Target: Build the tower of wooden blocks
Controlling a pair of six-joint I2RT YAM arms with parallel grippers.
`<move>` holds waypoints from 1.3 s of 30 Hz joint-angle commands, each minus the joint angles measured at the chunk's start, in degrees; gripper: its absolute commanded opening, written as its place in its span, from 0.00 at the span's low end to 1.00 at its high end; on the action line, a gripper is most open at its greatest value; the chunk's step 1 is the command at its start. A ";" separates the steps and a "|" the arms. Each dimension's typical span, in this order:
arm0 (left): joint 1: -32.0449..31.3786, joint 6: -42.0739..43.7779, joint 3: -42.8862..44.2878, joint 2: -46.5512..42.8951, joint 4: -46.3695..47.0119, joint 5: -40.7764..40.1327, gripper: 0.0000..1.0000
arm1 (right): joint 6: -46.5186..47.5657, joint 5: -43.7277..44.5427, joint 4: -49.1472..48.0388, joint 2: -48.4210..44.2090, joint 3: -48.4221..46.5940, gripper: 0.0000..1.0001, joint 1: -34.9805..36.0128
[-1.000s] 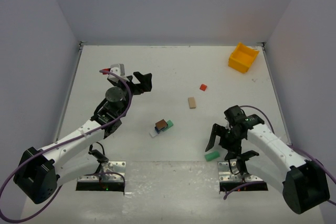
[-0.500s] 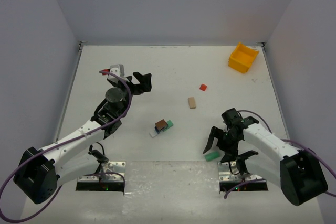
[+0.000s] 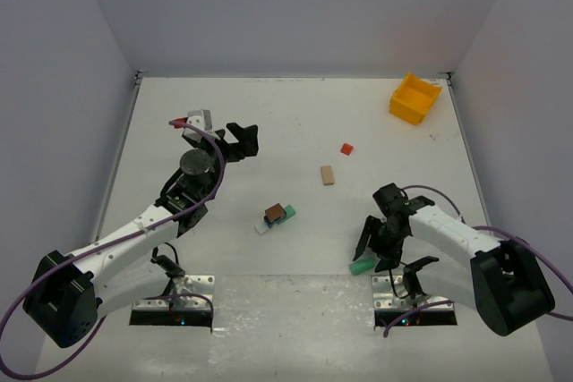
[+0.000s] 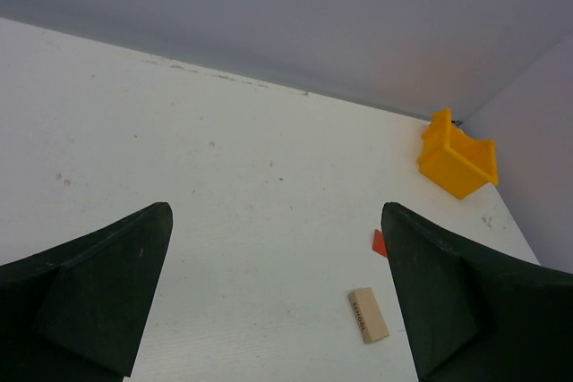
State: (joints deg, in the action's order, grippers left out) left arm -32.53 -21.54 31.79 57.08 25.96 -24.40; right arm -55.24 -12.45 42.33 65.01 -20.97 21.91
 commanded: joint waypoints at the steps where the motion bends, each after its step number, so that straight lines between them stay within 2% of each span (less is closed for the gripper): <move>1: 0.19 -0.71 -0.24 -0.69 3.31 -0.63 1.00 | -1.19 2.93 -1.64 -0.15 0.36 0.58 0.24; 7: 0.11 -1.05 -0.32 -0.31 3.31 -1.27 1.00 | -1.36 3.92 -1.46 -0.33 0.58 0.52 0.24; 10: 0.11 -1.13 -0.41 -0.56 3.23 -1.43 1.00 | -1.45 4.69 -1.80 -0.41 0.66 0.45 0.32; 17: 0.19 -1.22 -0.83 -1.42 3.43 -1.49 1.00 | -1.06 5.34 -1.99 -0.39 -0.42 0.36 0.27; 19: 0.11 -1.22 -1.02 -1.62 3.57 -1.52 1.00 | -0.93 5.59 -2.40 -0.92 -0.56 0.31 0.32; 28: 0.14 -1.58 -1.33 -1.84 3.89 -1.30 1.00 | 0.59 5.77 -5.54 -4.44 -0.60 0.21 0.24; 29: 0.12 -1.66 -1.29 -1.88 3.94 -1.23 1.00 | 0.94 5.78 -6.40 -4.96 -0.46 0.17 0.24; 30: 0.17 -1.66 -1.29 -1.88 3.99 -1.13 1.00 | 1.31 5.83 -7.64 -5.48 -0.41 0.08 0.24; 32: 0.10 -1.66 -1.12 -1.80 3.93 -0.83 1.00 | 1.96 6.03 -9.59 -6.28 -0.56 0.00 0.32; 39: 0.10 -2.28 -0.85 -2.48 3.16 -0.03 1.00 | 5.60 7.92 -14.00 -9.08 -3.58 0.00 0.25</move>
State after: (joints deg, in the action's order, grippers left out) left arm -32.53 -23.02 30.61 56.37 26.74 -25.28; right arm -52.38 -7.20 32.74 57.93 -20.83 21.91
